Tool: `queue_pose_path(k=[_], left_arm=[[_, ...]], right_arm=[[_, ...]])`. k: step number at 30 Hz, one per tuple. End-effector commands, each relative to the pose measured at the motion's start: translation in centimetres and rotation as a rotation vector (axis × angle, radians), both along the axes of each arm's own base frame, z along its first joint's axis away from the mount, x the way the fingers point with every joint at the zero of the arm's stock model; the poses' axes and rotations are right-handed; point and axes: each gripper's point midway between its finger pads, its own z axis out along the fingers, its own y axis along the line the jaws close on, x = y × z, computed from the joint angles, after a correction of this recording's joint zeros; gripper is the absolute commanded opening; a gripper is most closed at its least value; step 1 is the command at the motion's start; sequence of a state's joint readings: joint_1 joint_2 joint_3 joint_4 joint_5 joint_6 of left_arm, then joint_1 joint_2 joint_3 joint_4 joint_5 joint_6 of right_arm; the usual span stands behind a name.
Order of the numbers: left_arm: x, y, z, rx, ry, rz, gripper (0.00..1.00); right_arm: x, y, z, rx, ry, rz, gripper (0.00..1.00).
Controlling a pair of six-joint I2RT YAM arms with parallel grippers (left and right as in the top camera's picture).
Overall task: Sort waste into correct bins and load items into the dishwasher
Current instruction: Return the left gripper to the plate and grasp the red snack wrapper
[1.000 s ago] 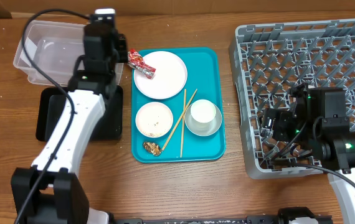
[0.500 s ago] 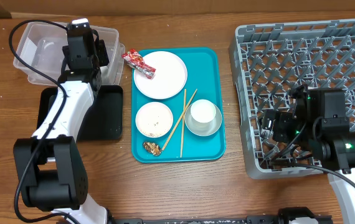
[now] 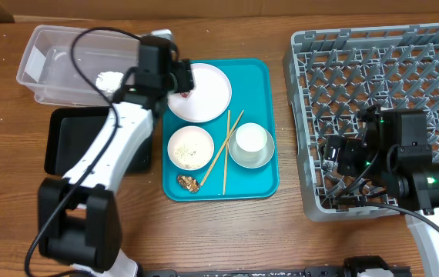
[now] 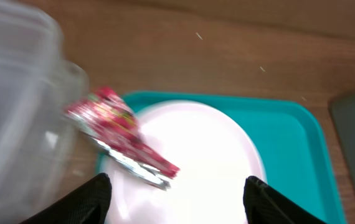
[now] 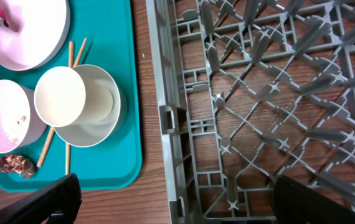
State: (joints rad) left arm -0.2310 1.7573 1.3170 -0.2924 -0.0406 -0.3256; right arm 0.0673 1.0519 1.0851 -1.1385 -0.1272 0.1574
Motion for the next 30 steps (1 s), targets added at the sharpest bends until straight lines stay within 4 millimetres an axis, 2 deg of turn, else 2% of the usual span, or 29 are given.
queue_pose_path(k=[1, 3, 8, 12, 15, 19, 30], left_arm=[[0.2, -2.9, -3.2, -0.112, 0.079, 0.052, 0.72], [0.5, -3.2, -4.5, -0.077, 0.079, 0.071, 0.71], [1.0, -2.0, -7.4, 0.052, 0.082, 0.153, 0.73], [1.2, -2.1, -9.8, 0.067, 0.112, 0.150, 0.76], [1.8, -2.3, -10.4, 0.089, 0.094, 0.120, 0.76], [2.5, -2.5, -10.1, 0.110, 0.060, 0.088, 0.75], [2.8, -1.8, -9.8, 0.148, 0.037, 0.109, 0.72]], right_arm=[[0.1, 0.2, 1.1, 0.012, -0.034, 0.004, 1.00], [0.1, 0.2, 1.1, 0.012, -0.033, 0.004, 1.00], [0.1, 0.2, 1.1, 0.012, -0.032, 0.004, 1.00], [0.1, 0.2, 1.1, 0.012, -0.032, 0.004, 1.00], [0.1, 0.2, 1.1, 0.012, -0.032, 0.005, 1.00], [0.1, 0.2, 1.1, 0.012, -0.032, 0.005, 1.00], [0.1, 0.2, 1.1, 0.012, -0.033, 0.005, 1.00]])
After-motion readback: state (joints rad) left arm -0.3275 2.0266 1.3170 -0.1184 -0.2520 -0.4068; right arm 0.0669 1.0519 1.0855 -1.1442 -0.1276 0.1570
